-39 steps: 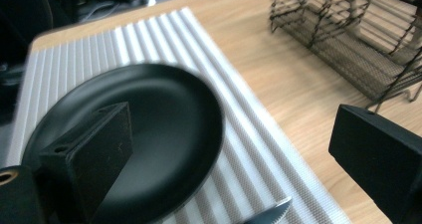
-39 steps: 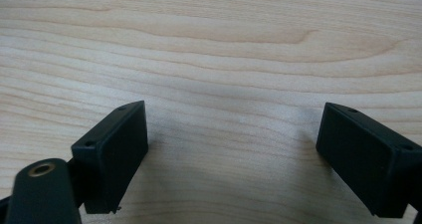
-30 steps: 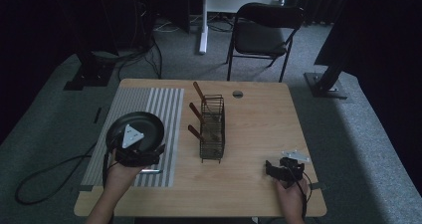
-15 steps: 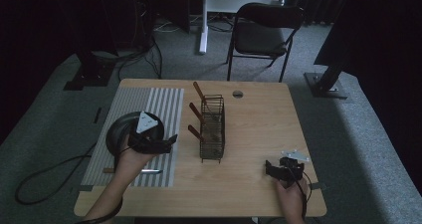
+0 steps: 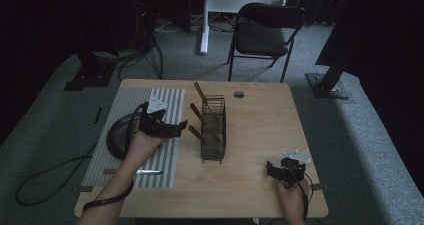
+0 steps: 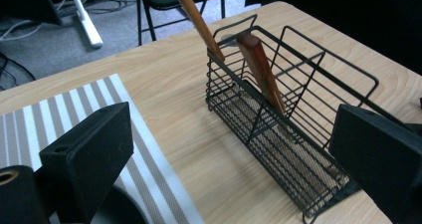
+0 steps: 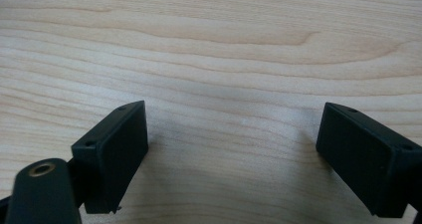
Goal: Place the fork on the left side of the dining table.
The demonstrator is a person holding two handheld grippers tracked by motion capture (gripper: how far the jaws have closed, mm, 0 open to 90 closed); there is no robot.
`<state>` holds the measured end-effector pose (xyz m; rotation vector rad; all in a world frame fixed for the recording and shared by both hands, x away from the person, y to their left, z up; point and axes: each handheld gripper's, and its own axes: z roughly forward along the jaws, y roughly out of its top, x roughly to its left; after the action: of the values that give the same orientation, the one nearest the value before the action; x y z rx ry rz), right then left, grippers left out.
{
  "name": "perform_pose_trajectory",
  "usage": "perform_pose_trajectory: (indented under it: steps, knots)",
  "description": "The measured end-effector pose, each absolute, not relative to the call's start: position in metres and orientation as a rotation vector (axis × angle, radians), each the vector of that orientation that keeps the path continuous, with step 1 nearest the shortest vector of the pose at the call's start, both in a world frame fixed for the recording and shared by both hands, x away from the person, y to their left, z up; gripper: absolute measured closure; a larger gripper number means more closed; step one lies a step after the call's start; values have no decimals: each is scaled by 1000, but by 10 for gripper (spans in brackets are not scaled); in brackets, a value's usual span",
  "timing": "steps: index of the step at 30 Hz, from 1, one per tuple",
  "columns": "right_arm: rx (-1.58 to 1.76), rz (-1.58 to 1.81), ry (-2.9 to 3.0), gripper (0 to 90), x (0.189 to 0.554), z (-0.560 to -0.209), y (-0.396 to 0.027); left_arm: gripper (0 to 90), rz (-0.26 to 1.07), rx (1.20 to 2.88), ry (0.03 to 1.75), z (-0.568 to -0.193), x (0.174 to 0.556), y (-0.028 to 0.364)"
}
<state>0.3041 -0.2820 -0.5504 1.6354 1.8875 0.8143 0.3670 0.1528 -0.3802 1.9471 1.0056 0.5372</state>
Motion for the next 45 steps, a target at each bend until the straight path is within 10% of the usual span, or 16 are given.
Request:
perform_pose_trajectory:
  steps: [23, 35, 45]
  knots:
    - [1634, 815, 1891, 126, 304, -550, -282, 71, 400, 1974, 1066, -385, 420, 119]
    - [1634, 816, 1892, 126, 304, -550, -282, 497, 263, 1998, 987, -398, 424, 110]
    - [1633, 817, 1894, 126, 305, -550, -282, 664, 192, 1977, 992, -408, 425, 111]
